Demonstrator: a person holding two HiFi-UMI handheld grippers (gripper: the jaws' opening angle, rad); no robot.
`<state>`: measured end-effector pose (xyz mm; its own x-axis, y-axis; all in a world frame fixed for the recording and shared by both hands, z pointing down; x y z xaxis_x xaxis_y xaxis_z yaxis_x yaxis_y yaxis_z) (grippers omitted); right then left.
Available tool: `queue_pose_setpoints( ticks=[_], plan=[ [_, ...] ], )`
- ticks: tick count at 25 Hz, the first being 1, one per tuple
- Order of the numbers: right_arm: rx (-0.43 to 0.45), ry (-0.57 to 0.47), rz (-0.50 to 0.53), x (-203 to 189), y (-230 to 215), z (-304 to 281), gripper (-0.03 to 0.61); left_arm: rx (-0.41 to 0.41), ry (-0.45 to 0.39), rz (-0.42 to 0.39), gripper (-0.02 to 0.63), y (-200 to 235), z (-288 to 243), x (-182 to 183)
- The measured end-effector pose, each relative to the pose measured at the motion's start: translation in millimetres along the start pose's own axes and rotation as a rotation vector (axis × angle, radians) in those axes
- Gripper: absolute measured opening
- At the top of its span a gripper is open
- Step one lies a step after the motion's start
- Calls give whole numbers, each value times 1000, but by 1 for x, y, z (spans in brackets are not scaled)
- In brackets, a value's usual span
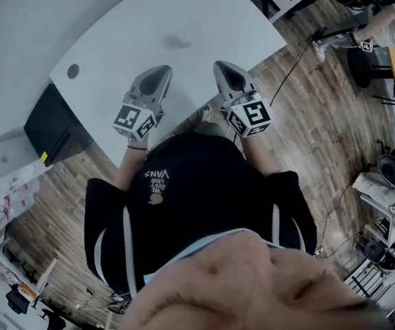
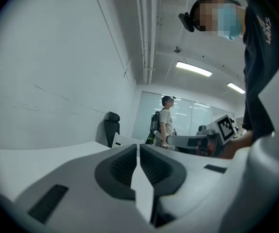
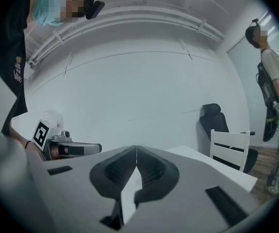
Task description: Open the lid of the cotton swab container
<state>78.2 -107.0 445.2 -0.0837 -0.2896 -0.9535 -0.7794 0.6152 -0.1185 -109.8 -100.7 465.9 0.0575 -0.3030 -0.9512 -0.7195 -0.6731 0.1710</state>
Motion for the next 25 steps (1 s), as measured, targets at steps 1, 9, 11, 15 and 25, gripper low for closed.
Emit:
queue_pose_setpoints(
  ticks=[1,9,11,15,25],
  plan=[
    [9,2,1,1,-5,-4,12,11,-2,5,28,3,-4,1],
    [82,8,14,9,-39,-32,12,87,-30,24,28,21,-33,8],
    [97,7,21,12,-47,-36,12,107,-41,29,28,24,-40,12],
    [123,12,26,14,-59,-44,12,143,-47,27,28,30,-49,13],
    [190,33,49,13,-80,-60,12,222,-37,47,28,36,-70,0]
  ],
)
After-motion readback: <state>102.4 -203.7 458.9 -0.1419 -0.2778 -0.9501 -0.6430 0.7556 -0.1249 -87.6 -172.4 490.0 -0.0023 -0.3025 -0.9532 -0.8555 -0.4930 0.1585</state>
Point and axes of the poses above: the fingertips, and each gripper's own axes: z backward along the fingers, y to its left, x out of its top, the point moved 5 cm from there along z, backward along the fingers, and after that the axes turned 11 degrees about y, right-handed, at the moved point
